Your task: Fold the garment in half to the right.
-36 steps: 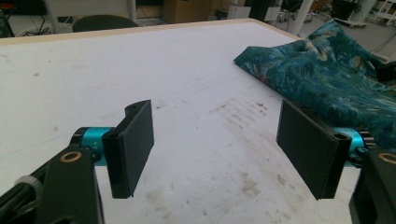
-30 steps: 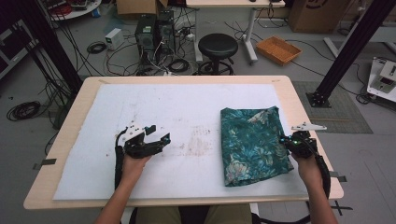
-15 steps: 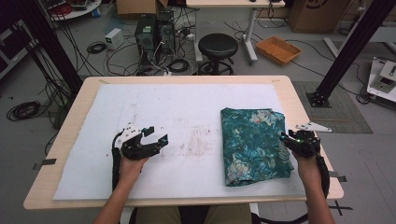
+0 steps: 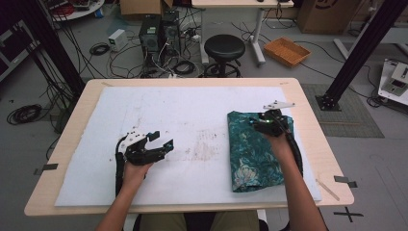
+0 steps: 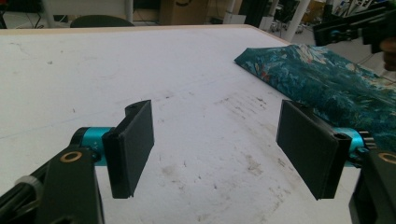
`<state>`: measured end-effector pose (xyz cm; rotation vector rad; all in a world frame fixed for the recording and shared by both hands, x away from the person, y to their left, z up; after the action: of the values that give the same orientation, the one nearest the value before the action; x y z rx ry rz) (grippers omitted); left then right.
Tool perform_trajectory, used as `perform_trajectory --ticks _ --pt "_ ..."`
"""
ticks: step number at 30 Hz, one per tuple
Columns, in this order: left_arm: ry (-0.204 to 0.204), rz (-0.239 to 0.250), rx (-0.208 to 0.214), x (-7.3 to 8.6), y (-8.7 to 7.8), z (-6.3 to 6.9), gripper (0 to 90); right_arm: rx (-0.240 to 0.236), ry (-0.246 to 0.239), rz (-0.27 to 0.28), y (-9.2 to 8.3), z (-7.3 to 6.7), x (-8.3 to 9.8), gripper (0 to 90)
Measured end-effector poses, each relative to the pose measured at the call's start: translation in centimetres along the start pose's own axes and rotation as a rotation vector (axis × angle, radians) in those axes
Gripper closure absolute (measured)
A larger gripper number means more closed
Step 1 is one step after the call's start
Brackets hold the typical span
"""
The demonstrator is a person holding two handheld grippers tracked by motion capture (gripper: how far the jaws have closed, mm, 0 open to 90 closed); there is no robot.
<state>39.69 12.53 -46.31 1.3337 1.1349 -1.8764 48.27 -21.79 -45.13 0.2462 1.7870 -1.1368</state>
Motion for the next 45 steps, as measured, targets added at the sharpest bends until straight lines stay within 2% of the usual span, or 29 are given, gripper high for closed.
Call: perform_trajectory --ticks 3,7,9,10,12,13,14,16,19,21,26,31,34,42,43,45 --pt "0.000 -0.001 0.001 0.0 0.0 0.0 27.9 -0.005 0.008 -0.035 2.4 -0.2 -0.9 54.4" --pt "0.005 -0.001 0.001 0.0 0.0 -0.1 27.9 0.000 0.002 -0.079 4.3 -0.4 -1.5 54.4" --pt "0.000 -0.001 0.002 0.0 -0.1 -0.1 28.0 0.011 0.022 -0.092 5.7 -0.5 -2.0 53.4" --pt "-0.002 -0.001 0.003 0.0 -0.1 -0.2 28.1 0.009 0.046 -0.108 6.4 -0.5 -2.1 53.6" --pt "-0.004 -0.003 0.002 0.1 -0.1 -0.2 28.1 0.007 0.051 -0.119 6.7 -0.5 -2.2 54.7" --pt "-0.005 -0.003 0.002 0.1 -0.1 -0.3 28.1 0.005 0.048 -0.125 7.2 -0.6 -2.2 56.5" --pt "-0.006 -0.002 0.002 0.1 -0.1 -0.3 28.2 0.014 0.043 -0.171 8.2 -0.9 -1.8 63.6" --pt "-0.008 -0.001 0.006 0.0 -0.2 -0.3 28.4 0.040 0.054 -0.215 8.9 -0.6 -1.2 71.6" --pt "-0.009 0.001 0.004 0.0 -0.2 -0.4 28.5 0.032 0.086 -0.227 9.4 -0.6 -0.8 79.7" --pt "-0.010 0.001 0.005 0.0 -0.2 -0.4 28.5 0.029 0.080 -0.239 9.6 -0.6 -0.5 84.2" --pt "-0.007 -0.002 0.002 0.1 -0.2 -0.4 28.8 0.028 0.079 -0.223 9.5 -0.7 -0.8 88.7" --pt "-0.010 -0.004 0.004 0.1 -0.1 -0.5 28.8 -0.016 0.080 -0.134 8.8 -1.4 -2.3 89.0" --pt "-0.006 -0.004 0.004 0.1 -0.1 -0.4 28.9 -0.038 0.068 -0.116 8.9 -2.0 -2.8 89.1" --pt "-0.006 -0.009 0.004 0.2 0.0 -0.4 28.9 -0.077 0.045 -0.127 10.7 -3.6 -2.9 89.0" --pt "-0.005 -0.010 0.004 0.2 0.0 -0.4 28.9 -0.074 0.037 -0.136 10.9 -3.7 -2.7 88.2" --pt "-0.002 -0.010 0.007 0.2 0.0 -0.4 28.9 -0.076 0.043 -0.133 11.0 -3.6 -2.6 73.0"
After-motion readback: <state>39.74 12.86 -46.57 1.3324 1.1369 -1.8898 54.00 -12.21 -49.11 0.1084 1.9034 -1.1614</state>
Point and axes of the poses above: each handheld gripper's, and its own axes: y roughly forward along the jaws, x roughly out of its underside, z roughly to its right, the point moved 9 cm from there along y, roughly forward along the jaws, and after that the axes turned 11 degrees about -x, right-handed, at the moved point
